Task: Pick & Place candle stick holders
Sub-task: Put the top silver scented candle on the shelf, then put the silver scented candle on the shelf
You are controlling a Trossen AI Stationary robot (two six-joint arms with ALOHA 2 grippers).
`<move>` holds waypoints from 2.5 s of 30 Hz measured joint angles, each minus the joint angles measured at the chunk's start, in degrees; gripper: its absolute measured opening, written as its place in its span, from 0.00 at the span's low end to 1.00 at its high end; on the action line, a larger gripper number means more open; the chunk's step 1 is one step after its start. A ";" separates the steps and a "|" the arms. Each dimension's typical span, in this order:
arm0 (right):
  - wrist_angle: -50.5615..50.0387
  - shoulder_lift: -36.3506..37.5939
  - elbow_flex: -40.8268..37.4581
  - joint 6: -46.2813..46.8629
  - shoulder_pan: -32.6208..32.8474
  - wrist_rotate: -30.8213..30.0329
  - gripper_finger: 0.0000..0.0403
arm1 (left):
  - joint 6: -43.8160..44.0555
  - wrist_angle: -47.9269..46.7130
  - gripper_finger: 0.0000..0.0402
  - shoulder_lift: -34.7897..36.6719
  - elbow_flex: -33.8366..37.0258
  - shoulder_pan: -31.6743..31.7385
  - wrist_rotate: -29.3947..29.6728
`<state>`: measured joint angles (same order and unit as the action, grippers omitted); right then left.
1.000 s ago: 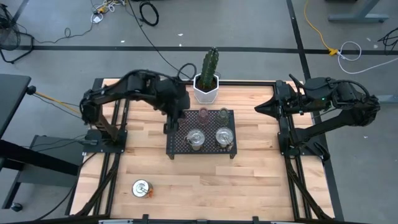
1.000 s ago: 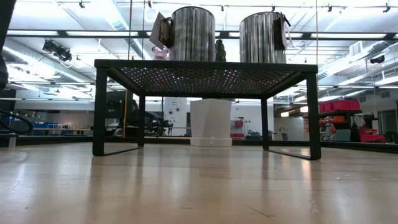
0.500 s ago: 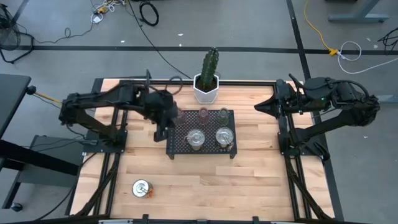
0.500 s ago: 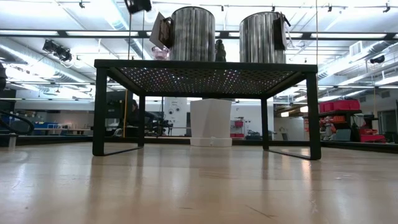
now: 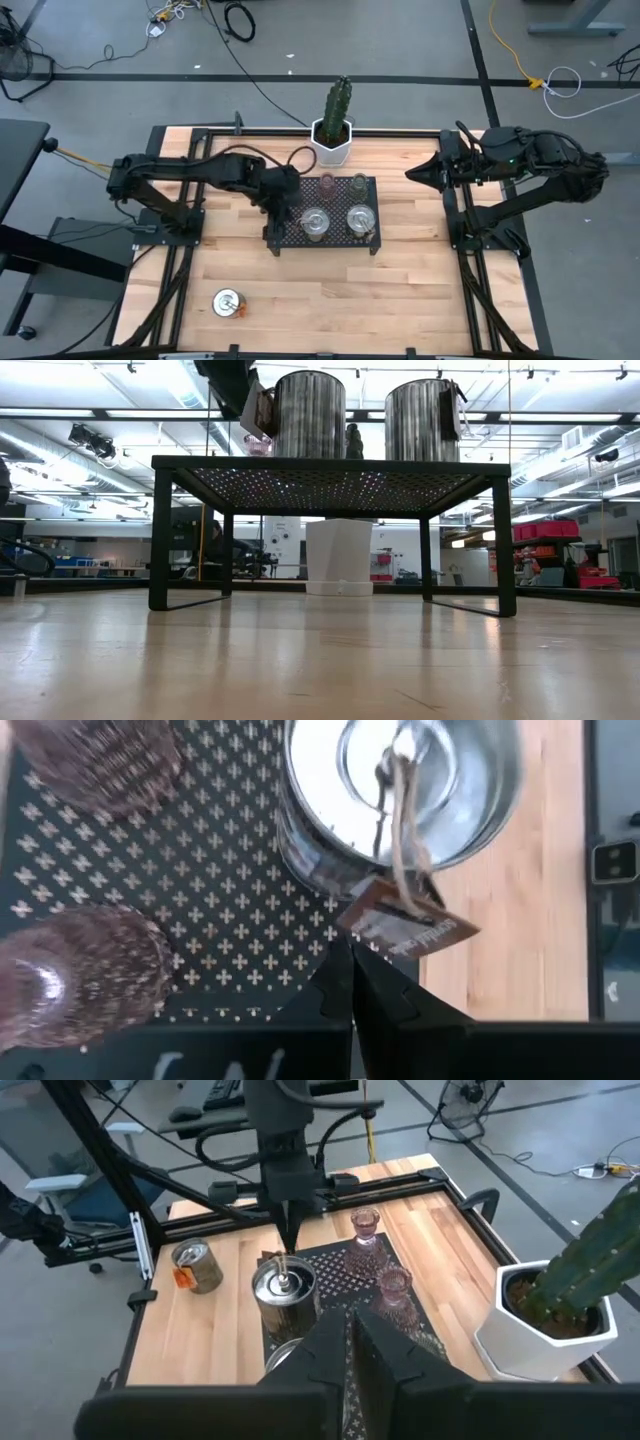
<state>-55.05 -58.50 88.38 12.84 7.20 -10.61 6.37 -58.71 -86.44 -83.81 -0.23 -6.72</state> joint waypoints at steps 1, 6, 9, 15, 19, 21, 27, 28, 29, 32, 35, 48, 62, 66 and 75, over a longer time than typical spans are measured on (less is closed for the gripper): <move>-0.02 -0.08 0.00 0.00 0.02 0.00 0.06 | 0.00 -0.28 0.00 -0.66 0.00 0.00 -0.02; -0.02 -0.62 0.00 0.00 0.00 0.04 0.06 | 0.26 1.25 0.00 -3.14 0.00 -0.10 -0.50; 0.00 -0.83 0.00 -0.02 0.02 0.04 0.06 | 0.48 3.56 0.00 -3.59 0.00 -0.38 -0.66; 0.00 -1.08 0.00 -0.01 0.02 0.07 0.06 | 0.80 6.04 0.00 -3.73 0.00 -0.63 -0.68; 0.00 -1.08 0.00 0.00 0.02 0.07 0.06 | 0.92 6.94 0.00 -3.73 0.00 -0.61 -0.63; 0.00 -1.10 0.00 -0.01 0.01 0.07 0.06 | 0.94 8.14 0.00 -3.73 0.00 -0.59 -0.62; 0.00 -1.08 0.00 0.17 0.01 0.07 0.06 | 0.94 9.38 0.00 -3.73 0.00 -0.60 -0.63; 0.00 -1.08 0.00 0.17 0.00 0.07 0.06 | 0.94 9.51 0.00 -3.73 0.00 -0.59 -0.56; 0.00 -1.08 0.00 0.17 0.02 0.07 0.06 | 0.94 9.78 0.00 -3.73 0.00 -0.59 -0.52; 0.00 -1.08 0.00 0.17 0.00 0.09 0.06 | 0.94 10.26 0.00 -3.73 0.00 -0.59 -0.46; 0.02 -1.08 0.00 0.17 0.01 0.09 0.06 | 0.95 10.01 0.00 -3.73 0.00 -0.59 -0.46; 0.02 -1.08 0.00 0.17 0.01 0.11 0.06 | 2.05 -3.07 0.00 -3.02 -4.90 -1.79 -0.57; 0.02 -1.08 0.00 0.15 0.01 0.13 0.06 | 0.50 -3.84 0.00 1.58 -5.64 -17.96 2.01; 0.02 -1.08 0.00 0.15 0.01 0.13 0.06 | 0.76 -4.30 0.00 1.82 -5.64 -24.37 1.97; 0.02 -1.08 0.00 0.15 0.01 0.13 0.06 | 4.98 -4.23 0.00 1.80 -5.64 -36.84 4.77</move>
<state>-55.02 -59.57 88.38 12.99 7.22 -10.48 11.35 -62.94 -84.64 -89.45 -37.07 -1.95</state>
